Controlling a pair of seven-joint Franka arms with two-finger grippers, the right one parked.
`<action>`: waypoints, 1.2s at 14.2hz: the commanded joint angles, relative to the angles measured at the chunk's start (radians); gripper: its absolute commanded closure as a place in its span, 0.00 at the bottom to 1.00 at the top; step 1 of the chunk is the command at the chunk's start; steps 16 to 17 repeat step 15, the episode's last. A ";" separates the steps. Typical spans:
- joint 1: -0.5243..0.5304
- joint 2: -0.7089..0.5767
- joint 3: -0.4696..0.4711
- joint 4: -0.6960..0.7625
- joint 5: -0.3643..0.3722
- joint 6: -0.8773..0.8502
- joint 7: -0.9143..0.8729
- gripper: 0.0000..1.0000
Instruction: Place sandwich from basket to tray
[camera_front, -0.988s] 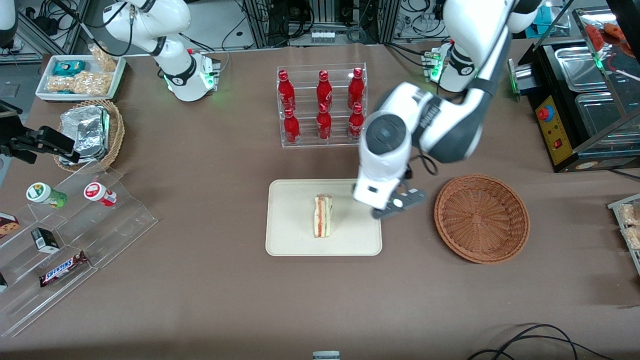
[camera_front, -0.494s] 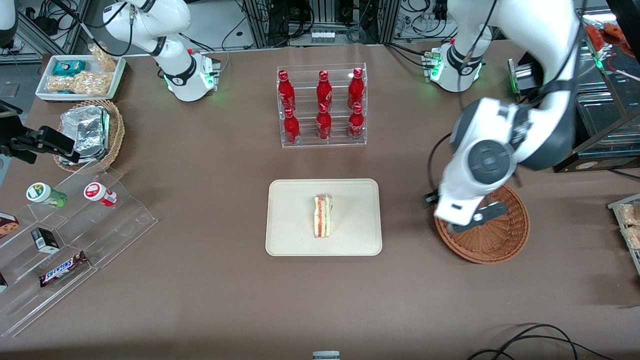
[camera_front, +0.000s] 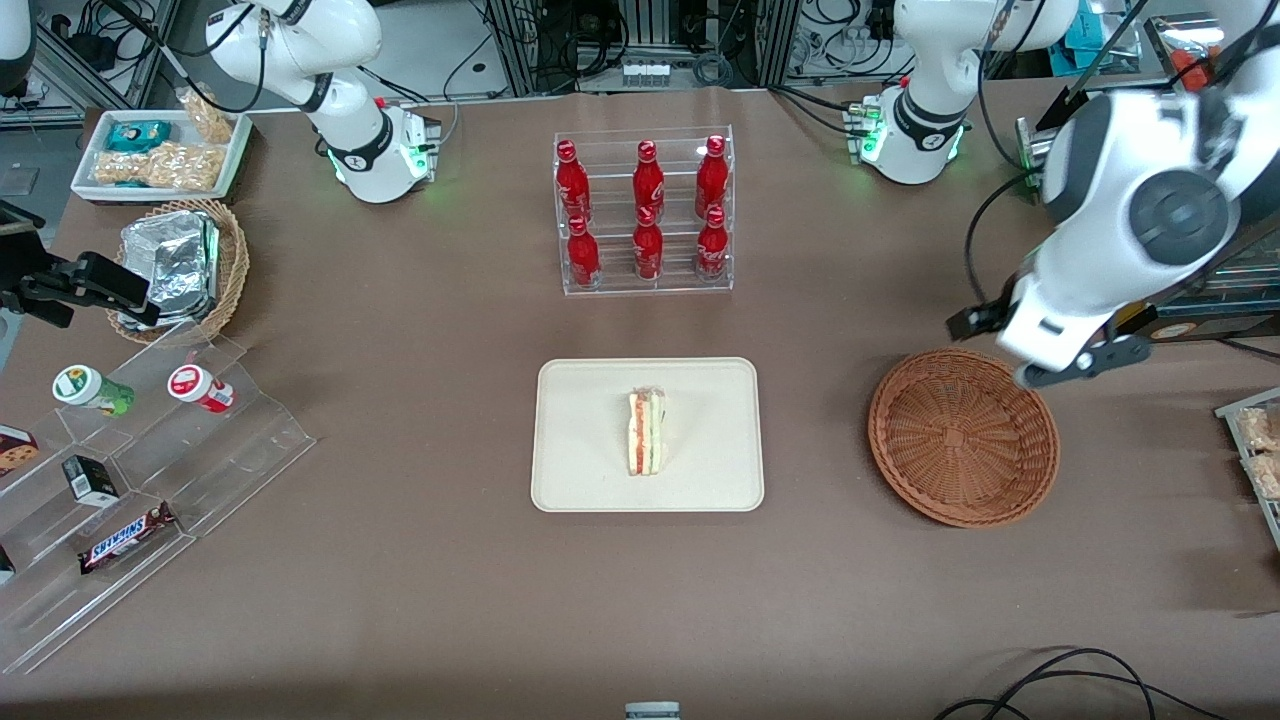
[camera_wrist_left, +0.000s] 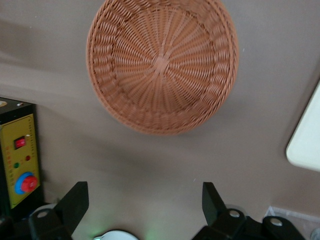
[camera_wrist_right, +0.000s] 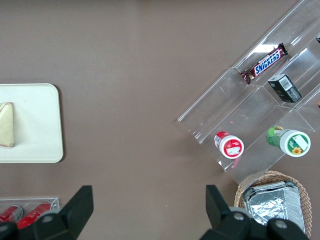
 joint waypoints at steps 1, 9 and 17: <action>0.064 -0.085 -0.012 -0.032 -0.044 -0.021 0.187 0.00; 0.179 -0.035 -0.069 0.168 -0.037 -0.035 0.389 0.00; 0.093 0.017 0.034 0.231 -0.046 0.011 0.387 0.00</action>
